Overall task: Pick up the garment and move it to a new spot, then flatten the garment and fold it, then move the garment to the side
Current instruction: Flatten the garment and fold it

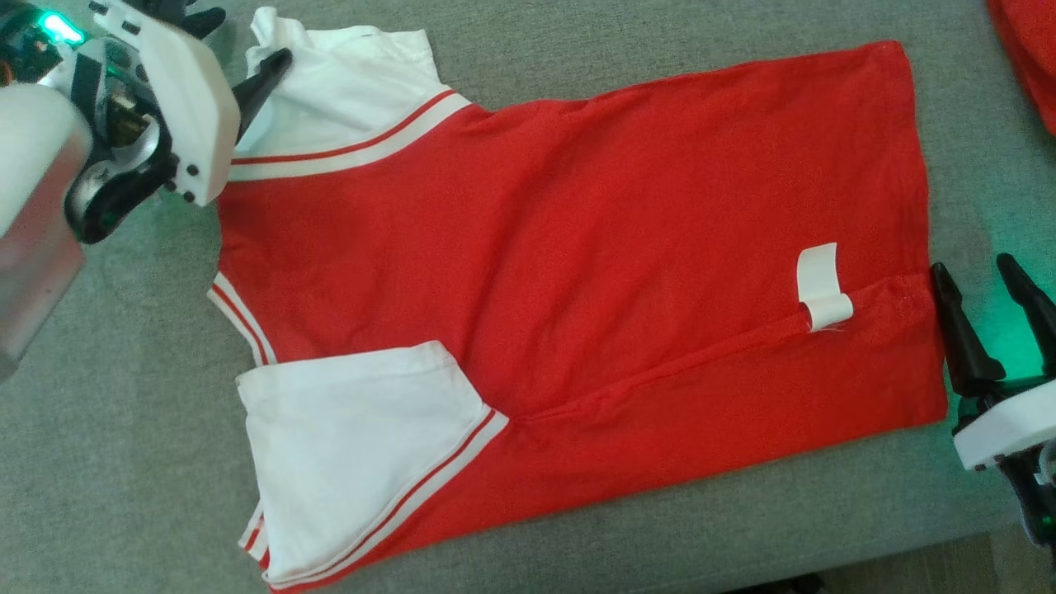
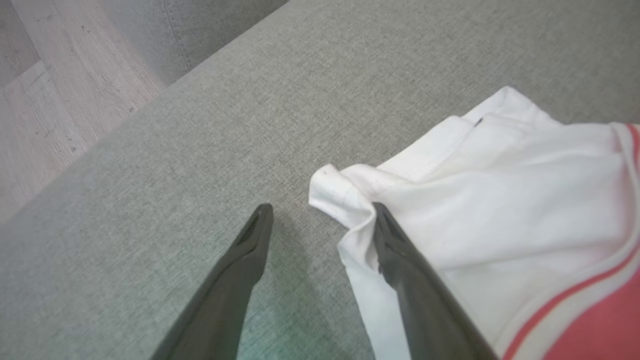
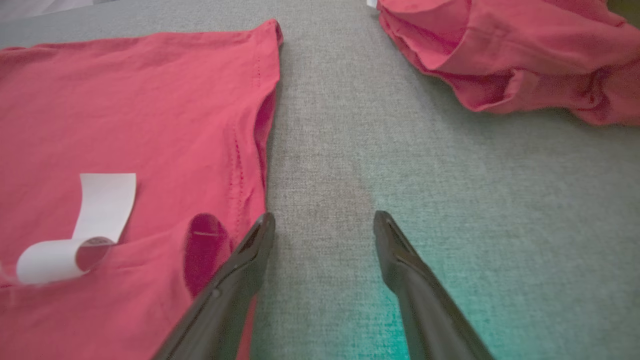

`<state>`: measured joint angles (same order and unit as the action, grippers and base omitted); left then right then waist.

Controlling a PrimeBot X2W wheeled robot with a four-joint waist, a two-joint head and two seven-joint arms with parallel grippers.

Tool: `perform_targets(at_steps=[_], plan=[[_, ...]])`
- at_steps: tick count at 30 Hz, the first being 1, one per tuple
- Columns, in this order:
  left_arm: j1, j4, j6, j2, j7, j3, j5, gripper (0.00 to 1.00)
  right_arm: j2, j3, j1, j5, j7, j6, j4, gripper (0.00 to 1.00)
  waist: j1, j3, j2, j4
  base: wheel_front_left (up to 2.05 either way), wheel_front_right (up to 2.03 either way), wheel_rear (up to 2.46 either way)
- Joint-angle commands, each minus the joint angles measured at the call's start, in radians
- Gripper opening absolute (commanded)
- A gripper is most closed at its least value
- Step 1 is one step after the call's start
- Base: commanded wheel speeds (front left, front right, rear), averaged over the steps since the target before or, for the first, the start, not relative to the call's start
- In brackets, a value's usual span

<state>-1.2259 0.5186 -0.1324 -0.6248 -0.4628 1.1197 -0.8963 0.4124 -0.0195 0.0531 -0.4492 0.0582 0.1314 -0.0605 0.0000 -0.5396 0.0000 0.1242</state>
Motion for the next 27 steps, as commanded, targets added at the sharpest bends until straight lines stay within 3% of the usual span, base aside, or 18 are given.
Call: perform_targets(at_steps=[1,2,3,4,5,8,21,23,24,25,27], plan=[[-0.053,-0.024,0.002,-0.055,-0.004,-0.029,-0.012,1.00,0.016,-0.010,-0.001,-0.005,-0.012,-0.001,0.021,1.00,0.0000,-0.002,0.0000,0.003,0.00,0.00,0.00],[-0.054,-0.027,0.002,-0.060,-0.003,-0.022,-0.019,0.95,0.016,-0.011,-0.001,-0.005,-0.014,-0.001,0.019,1.00,0.0000,-0.002,0.0000,0.004,0.00,0.00,0.00],[-0.055,-0.029,0.002,-0.063,-0.005,-0.015,-0.027,0.78,0.015,-0.012,-0.001,-0.005,-0.016,-0.001,0.017,1.00,0.0000,-0.003,0.0000,0.004,0.00,0.00,0.00],[-0.057,-0.031,0.002,-0.067,-0.005,-0.008,-0.034,0.73,0.015,-0.013,-0.001,-0.005,-0.018,-0.001,0.016,1.00,0.0000,-0.005,0.0000,0.005,0.00,0.00,0.00],[-0.061,-0.033,0.002,-0.070,-0.003,-0.002,-0.036,0.76,0.014,-0.014,0.000,-0.005,-0.020,-0.001,0.014,1.00,0.0000,-0.006,0.0000,0.006,0.00,0.00,0.00],[-0.081,-0.021,0.002,-0.074,0.024,0.010,-0.023,0.98,0.014,-0.019,0.006,-0.005,-0.023,-0.001,0.010,1.00,0.0000,-0.012,0.0000,0.008,0.00,0.00,0.00],[-0.127,0.042,0.002,-0.072,0.037,0.072,-0.042,0.99,0.012,-0.041,0.031,-0.008,-0.035,-0.001,-0.006,1.00,0.0000,-0.028,0.0000,0.040,0.00,0.00,0.00],[-0.133,0.051,0.002,-0.075,0.019,0.084,-0.045,0.88,0.009,-0.043,0.034,-0.009,-0.039,-0.001,-0.010,1.00,0.0000,-0.030,0.0000,0.046,0.00,0.00,0.00],[-0.136,0.052,0.002,-0.076,0.006,0.090,-0.048,0.70,0.008,-0.045,0.035,-0.009,-0.040,-0.001,-0.012,1.00,0.0000,-0.031,0.0000,0.049,0.00,0.00,0.00],[-0.138,0.053,0.002,-0.078,-0.008,0.095,-0.055,0.45,0.006,-0.046,0.035,-0.009,-0.042,-0.001,-0.014,1.00,0.0000,-0.032,0.0000,0.051,0.00,0.00,0.00],[-0.139,0.050,0.002,-0.081,-0.037,0.102,-0.073,0.17,0.003,-0.047,0.037,-0.009,-0.046,-0.001,-0.019,1.00,0.0000,-0.031,0.0000,0.055,0.00,0.00,0.00]])
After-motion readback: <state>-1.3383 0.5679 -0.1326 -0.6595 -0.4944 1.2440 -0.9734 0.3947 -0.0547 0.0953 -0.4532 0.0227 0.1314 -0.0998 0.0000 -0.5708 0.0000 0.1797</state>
